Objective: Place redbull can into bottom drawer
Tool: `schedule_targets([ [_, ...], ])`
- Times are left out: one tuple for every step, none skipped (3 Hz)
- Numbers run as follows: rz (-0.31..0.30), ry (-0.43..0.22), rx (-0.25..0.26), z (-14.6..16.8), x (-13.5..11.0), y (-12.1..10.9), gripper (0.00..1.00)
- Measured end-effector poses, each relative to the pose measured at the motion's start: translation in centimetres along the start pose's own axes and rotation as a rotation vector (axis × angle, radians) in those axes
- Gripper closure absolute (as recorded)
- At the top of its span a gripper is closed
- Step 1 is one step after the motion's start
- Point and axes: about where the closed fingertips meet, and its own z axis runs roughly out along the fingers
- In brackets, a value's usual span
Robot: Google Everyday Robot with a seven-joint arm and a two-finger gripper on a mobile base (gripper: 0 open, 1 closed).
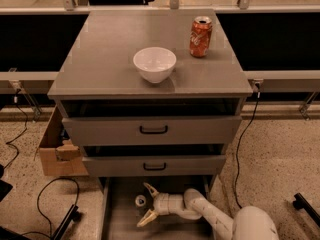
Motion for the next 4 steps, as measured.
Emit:
schedule_targets([
  [0.006,0.06,0.019,-3.3,0.1,0.4,0.0],
  [0.03,0.182,0.055,-8.3,0.0,1.4,0.0],
  [0.059,0.351,0.101,-13.8,-0.7,1.5,0.0],
  [0.035,0.476,0.181,-18.2,-4.0,1.1,0.0],
])
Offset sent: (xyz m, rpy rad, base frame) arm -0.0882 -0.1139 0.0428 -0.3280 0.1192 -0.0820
